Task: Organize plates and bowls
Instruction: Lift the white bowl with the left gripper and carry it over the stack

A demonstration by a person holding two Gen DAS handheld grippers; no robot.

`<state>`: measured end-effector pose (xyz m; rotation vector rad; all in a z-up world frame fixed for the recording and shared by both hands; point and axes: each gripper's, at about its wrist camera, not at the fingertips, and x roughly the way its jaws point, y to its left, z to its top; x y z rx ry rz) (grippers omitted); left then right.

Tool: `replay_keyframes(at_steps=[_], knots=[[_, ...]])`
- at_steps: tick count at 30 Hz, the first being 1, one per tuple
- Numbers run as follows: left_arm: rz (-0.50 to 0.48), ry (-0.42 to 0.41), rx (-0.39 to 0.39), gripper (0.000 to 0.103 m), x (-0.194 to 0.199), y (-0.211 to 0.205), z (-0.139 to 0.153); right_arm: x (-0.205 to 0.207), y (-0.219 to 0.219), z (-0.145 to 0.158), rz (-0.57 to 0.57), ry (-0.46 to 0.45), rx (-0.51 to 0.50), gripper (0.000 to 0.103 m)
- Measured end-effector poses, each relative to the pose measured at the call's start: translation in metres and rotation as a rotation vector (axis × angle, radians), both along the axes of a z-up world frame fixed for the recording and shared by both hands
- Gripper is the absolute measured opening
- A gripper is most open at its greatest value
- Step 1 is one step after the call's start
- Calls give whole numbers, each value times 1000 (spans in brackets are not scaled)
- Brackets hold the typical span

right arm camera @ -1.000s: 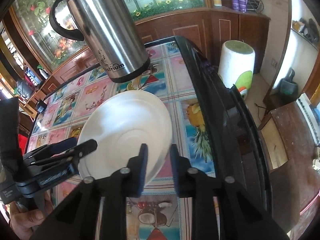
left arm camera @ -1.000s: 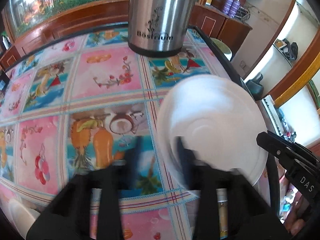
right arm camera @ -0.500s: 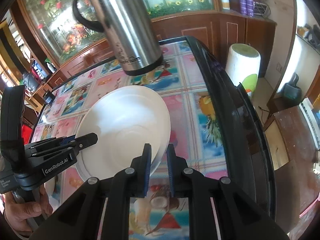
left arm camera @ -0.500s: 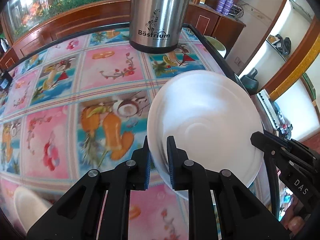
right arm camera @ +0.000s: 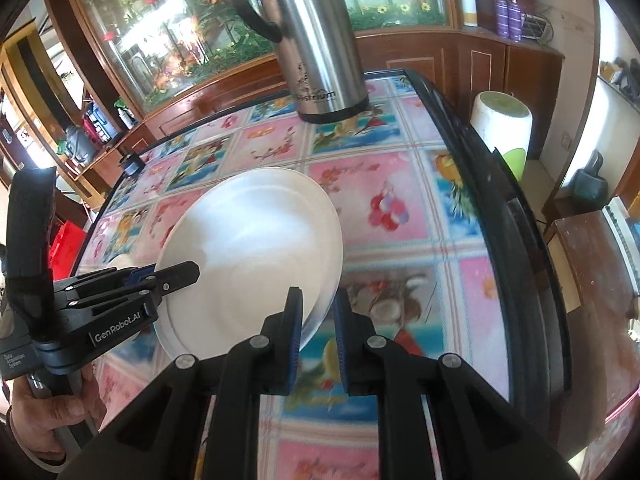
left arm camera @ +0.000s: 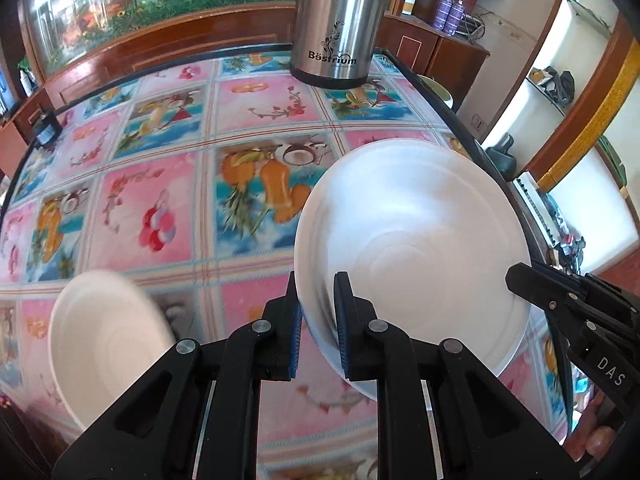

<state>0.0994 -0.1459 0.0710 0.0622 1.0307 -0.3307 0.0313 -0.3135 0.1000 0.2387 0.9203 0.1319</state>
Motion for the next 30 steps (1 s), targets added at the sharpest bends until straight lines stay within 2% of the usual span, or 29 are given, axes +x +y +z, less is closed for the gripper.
replay_keyframes(at_steps=[16,24,30], knots=[[46,-38,-13,14,-67,65,6,-51,56,8,79,-30,1,15],[119,-46,-23,15,-94,125,12,-63,104,12,158,-43,4,16],[188,-72,-23,15,-115,179,25,-68,157,20,249,-69,1,18]])
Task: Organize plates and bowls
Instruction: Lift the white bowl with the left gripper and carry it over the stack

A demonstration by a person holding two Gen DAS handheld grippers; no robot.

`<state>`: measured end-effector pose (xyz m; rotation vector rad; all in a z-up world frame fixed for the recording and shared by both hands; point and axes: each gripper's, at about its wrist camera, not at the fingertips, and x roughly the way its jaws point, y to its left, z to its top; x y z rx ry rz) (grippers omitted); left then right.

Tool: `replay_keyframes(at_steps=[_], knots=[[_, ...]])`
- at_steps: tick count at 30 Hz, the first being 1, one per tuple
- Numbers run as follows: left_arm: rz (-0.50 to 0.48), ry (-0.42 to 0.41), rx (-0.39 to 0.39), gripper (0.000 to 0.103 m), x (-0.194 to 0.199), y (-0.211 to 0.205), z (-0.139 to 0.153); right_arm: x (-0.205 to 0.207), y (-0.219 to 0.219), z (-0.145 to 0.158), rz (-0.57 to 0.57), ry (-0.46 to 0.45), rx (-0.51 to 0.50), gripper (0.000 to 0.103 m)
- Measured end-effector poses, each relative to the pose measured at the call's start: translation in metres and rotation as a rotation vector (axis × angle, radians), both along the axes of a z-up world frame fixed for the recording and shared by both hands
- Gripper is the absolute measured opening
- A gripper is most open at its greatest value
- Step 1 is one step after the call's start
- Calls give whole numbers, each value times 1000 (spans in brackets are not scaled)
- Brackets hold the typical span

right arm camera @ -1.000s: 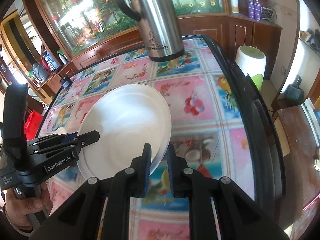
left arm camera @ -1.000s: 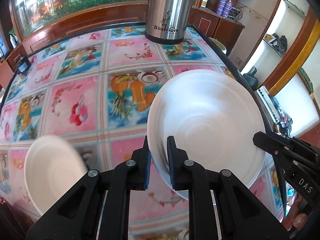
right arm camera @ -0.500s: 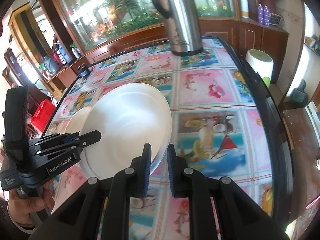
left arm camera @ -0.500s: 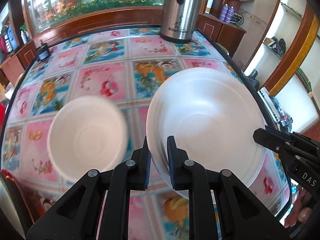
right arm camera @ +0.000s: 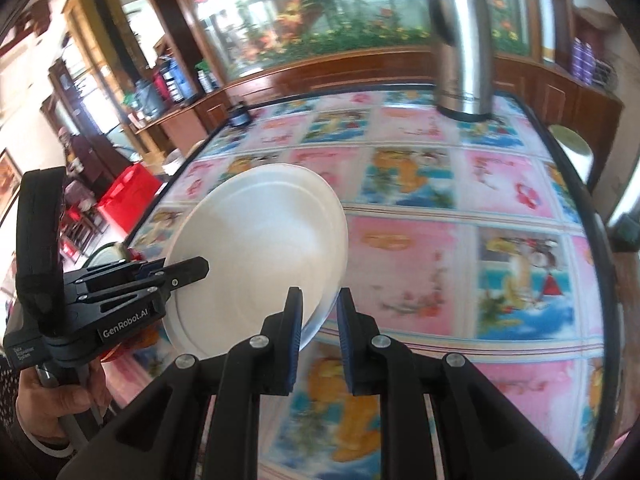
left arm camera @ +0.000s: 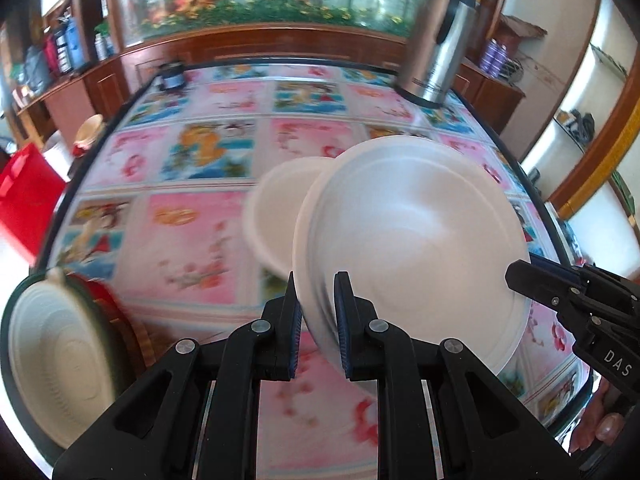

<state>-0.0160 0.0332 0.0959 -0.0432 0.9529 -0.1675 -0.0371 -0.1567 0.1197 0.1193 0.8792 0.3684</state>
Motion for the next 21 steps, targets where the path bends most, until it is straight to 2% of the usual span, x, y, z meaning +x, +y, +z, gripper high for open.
replay_keyframes(at_steps=[10,21], knots=[[150,-35,31,15,-43,108,20,-1,96,9,177,-22,33,17],[296,-18,57,15,-76,196,7,4,197,-5,354,14,25,18]])
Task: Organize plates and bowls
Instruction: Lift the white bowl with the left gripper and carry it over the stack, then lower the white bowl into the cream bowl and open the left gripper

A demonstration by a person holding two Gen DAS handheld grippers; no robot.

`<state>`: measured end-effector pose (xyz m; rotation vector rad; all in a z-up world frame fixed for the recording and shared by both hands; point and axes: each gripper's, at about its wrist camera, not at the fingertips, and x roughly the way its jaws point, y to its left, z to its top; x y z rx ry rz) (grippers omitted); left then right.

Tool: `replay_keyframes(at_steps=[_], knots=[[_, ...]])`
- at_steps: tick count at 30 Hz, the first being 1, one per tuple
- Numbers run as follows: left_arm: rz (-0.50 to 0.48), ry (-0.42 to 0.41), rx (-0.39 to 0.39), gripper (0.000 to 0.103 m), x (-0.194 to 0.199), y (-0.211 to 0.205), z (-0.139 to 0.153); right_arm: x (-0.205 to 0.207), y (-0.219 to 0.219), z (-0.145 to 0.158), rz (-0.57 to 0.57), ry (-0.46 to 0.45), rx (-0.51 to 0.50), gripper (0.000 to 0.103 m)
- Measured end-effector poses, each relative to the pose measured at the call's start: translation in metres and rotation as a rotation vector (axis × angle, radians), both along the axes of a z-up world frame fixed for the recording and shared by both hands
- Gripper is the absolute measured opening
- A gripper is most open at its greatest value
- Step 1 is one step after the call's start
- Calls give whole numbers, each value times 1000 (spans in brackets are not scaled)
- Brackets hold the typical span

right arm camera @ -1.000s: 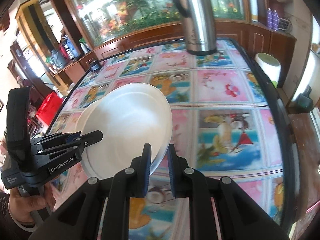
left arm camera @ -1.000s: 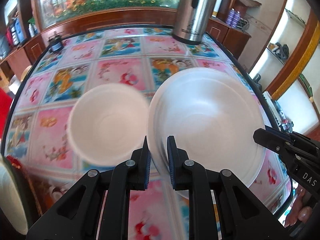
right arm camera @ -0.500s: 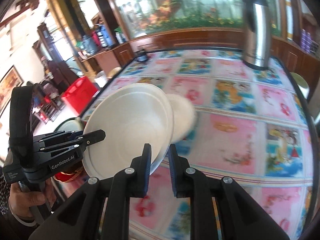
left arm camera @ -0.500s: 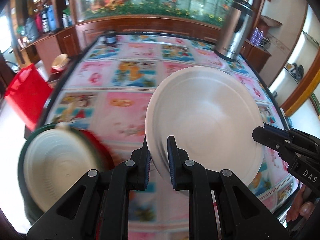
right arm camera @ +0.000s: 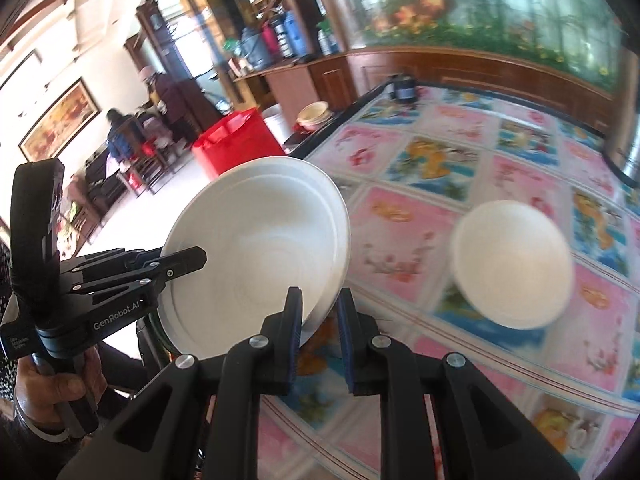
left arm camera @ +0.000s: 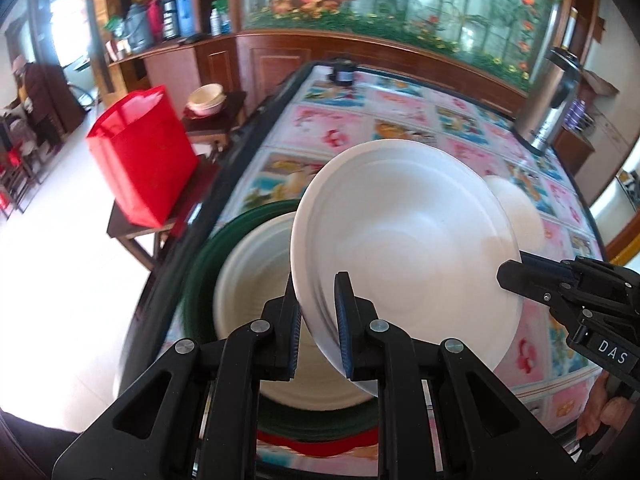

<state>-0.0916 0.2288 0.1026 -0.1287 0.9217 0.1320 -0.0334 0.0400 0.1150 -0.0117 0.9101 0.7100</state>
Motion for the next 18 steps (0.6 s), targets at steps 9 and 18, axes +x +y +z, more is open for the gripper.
replay_keyframes(at_steps=[9,18], knots=[[30,15,-12,15,-5,23,-17,2,37,-16,48,18,-61,18],[28,22,-8,15,-14,29,-22,-6,49,-19,91,25,-86,18]])
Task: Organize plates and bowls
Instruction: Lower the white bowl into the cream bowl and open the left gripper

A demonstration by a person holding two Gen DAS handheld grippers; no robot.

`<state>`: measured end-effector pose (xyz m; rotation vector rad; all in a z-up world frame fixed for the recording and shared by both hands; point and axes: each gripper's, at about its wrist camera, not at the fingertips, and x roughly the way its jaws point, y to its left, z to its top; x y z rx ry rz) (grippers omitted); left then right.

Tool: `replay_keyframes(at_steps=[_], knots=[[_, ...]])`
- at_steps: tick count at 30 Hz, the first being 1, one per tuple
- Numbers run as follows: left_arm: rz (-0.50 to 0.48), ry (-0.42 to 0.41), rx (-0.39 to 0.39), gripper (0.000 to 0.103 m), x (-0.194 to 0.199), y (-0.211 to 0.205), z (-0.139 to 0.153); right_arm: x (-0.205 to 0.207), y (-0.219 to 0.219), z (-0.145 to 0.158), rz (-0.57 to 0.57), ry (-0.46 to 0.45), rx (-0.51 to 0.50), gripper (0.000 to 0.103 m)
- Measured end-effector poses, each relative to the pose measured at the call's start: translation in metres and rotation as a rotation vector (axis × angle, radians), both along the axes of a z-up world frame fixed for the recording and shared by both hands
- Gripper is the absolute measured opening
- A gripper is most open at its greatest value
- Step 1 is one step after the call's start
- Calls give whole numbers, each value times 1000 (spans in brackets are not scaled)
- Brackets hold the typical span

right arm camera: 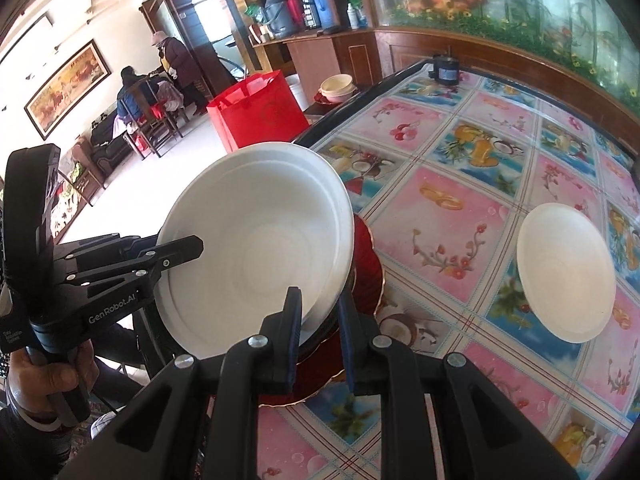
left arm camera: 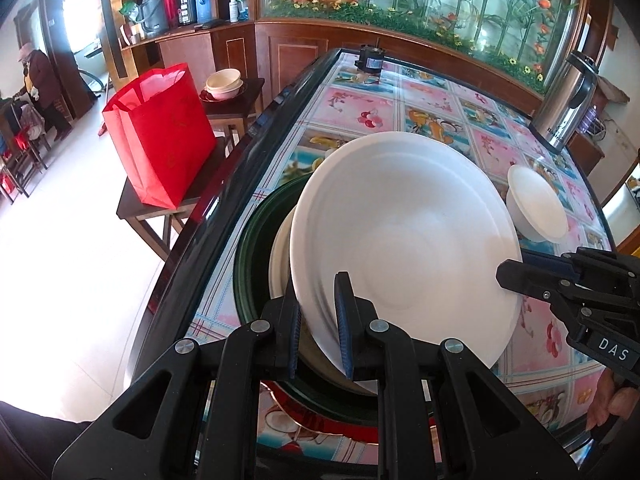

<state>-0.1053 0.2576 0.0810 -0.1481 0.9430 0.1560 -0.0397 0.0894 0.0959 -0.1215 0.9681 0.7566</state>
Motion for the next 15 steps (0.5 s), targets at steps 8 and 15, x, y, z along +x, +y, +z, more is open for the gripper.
replay_keyframes(at_steps=[8,15], knots=[[22,-25,23,36,-7,0,3,-1,2,-3,6,27,20,37],[48,-112,44,70,-21,-3,18,-6,-8,1,-17,24,57,54]])
